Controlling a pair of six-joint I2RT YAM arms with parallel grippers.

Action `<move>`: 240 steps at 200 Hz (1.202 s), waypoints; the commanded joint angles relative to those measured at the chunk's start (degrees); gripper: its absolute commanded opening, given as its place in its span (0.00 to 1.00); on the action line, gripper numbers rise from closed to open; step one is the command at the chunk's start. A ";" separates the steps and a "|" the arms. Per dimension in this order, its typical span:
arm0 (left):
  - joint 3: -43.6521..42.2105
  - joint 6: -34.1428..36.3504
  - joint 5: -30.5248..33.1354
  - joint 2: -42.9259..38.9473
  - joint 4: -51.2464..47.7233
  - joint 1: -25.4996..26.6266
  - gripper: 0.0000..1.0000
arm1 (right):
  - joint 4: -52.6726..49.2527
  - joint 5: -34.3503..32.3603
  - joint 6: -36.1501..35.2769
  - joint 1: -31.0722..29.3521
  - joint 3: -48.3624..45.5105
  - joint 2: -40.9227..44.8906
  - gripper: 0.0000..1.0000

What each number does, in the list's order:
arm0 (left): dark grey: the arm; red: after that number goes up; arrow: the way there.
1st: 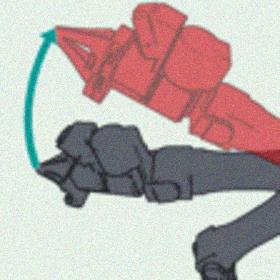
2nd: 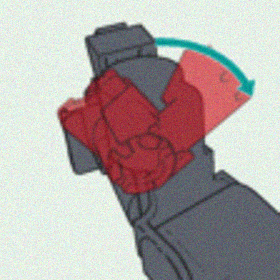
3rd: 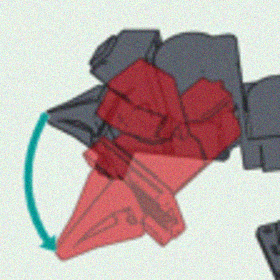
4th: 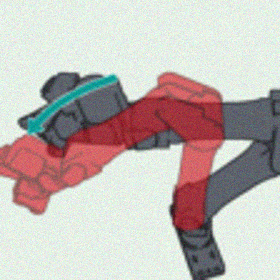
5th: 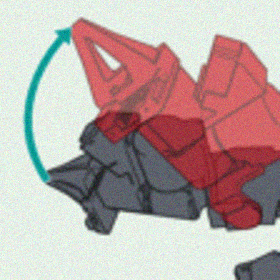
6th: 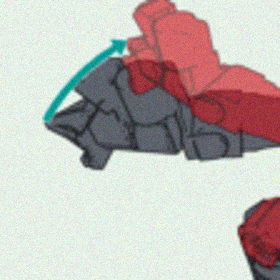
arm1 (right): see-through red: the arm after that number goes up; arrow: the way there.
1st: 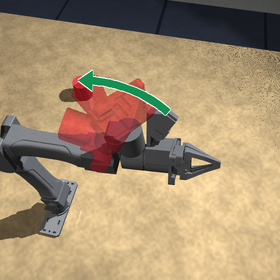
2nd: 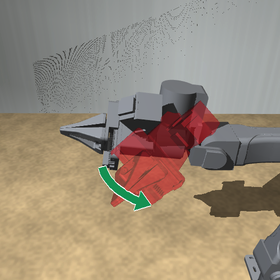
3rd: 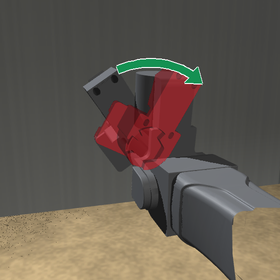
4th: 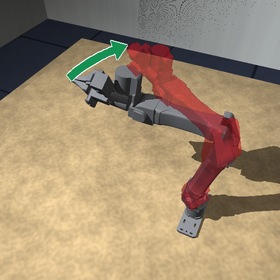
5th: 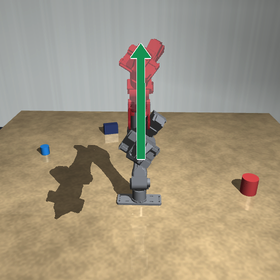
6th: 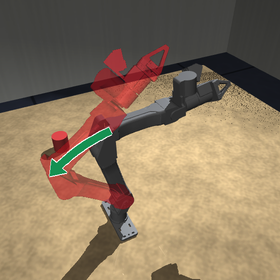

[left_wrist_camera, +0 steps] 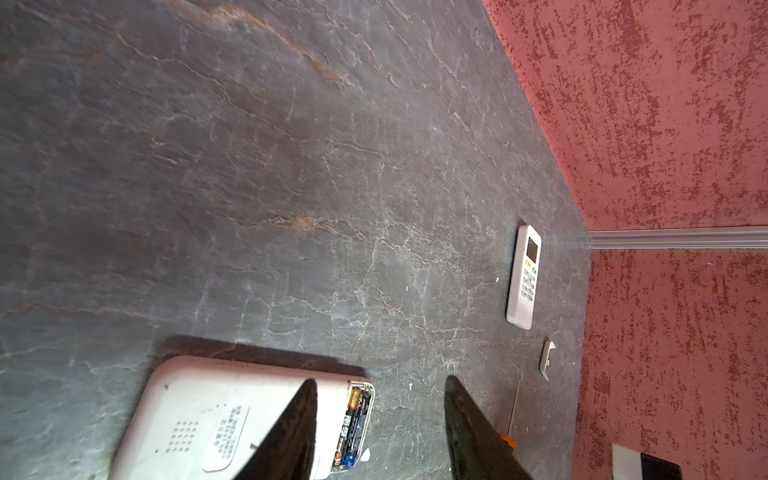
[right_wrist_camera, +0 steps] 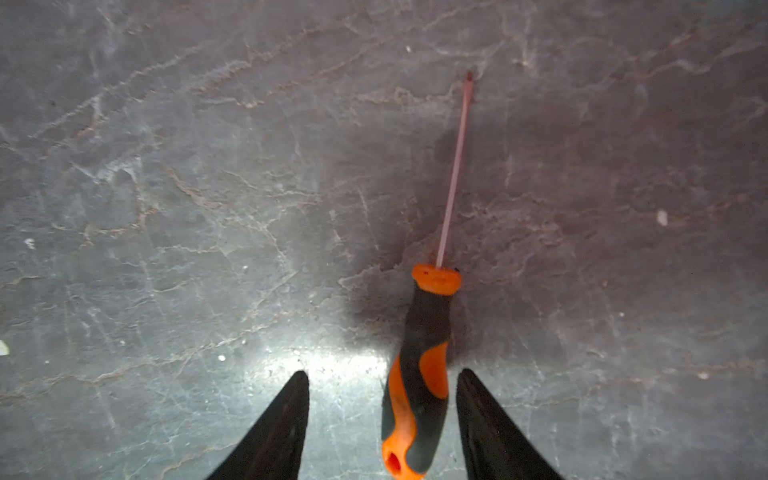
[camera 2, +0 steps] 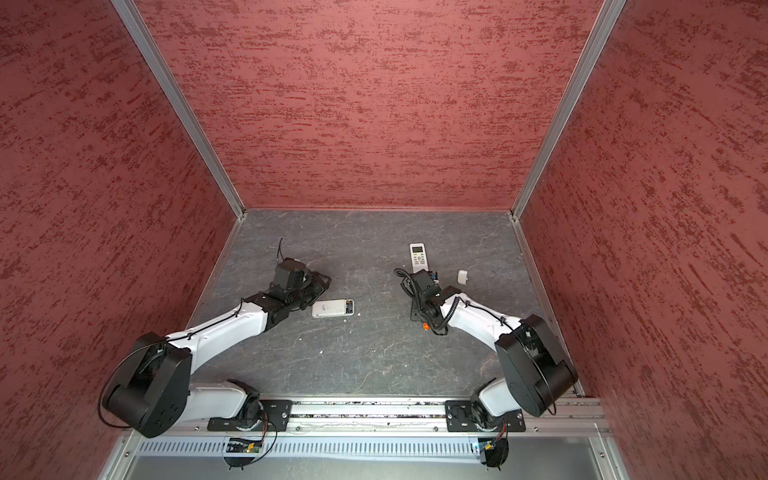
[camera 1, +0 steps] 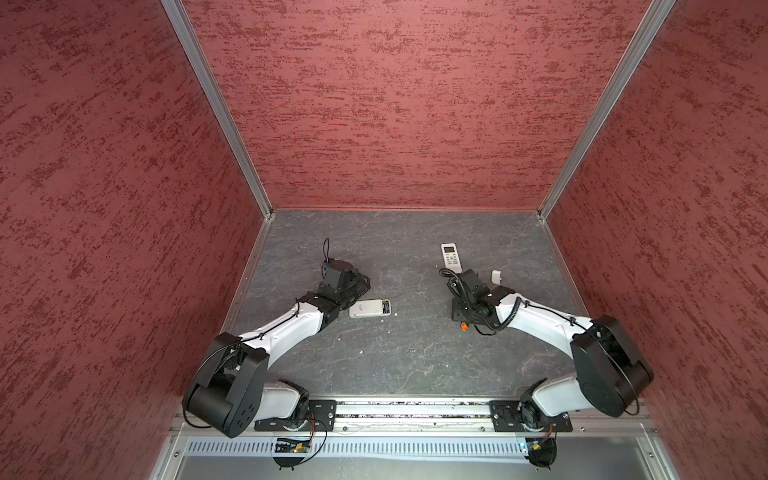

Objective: Unload the batteries from the remote control
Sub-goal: 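Grasp the orange-black screwdriver by its handle with the right gripper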

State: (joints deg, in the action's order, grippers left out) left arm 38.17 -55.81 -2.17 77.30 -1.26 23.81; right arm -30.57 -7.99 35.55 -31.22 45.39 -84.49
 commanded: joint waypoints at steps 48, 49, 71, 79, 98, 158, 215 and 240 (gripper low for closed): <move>4.18 1.76 -2.15 3.62 1.19 0.88 0.50 | 4.84 2.16 -1.19 0.99 -3.74 -1.84 0.41; 4.23 1.81 -2.23 3.63 1.18 0.84 0.50 | 4.87 2.17 -1.23 0.99 -3.73 -1.87 0.41; 5.51 2.50 -3.67 4.99 1.03 0.88 0.50 | 4.82 2.37 -2.49 0.99 -3.79 -0.57 0.22; 5.90 2.71 -4.21 5.55 1.17 0.87 0.50 | 4.75 2.66 -3.25 1.00 -3.89 0.69 0.18; 7.02 3.38 -6.29 6.86 1.55 0.50 0.50 | 6.09 5.72 -6.53 0.81 -4.60 5.29 0.11; 7.79 2.58 -12.82 9.28 6.51 -0.45 0.50 | 15.13 19.13 -15.79 -0.16 -7.05 15.45 0.06; 4.99 2.01 -16.06 8.61 17.42 2.59 0.51 | 21.56 28.34 -17.09 -1.19 -4.66 12.22 0.05; 4.07 1.20 -17.04 8.87 21.36 4.11 0.51 | 23.31 31.20 -16.58 -1.45 -3.91 11.40 0.05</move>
State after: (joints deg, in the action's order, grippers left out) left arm 43.66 -54.26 -17.12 86.28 13.52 26.68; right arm -11.68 18.06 20.03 -32.18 39.40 -72.69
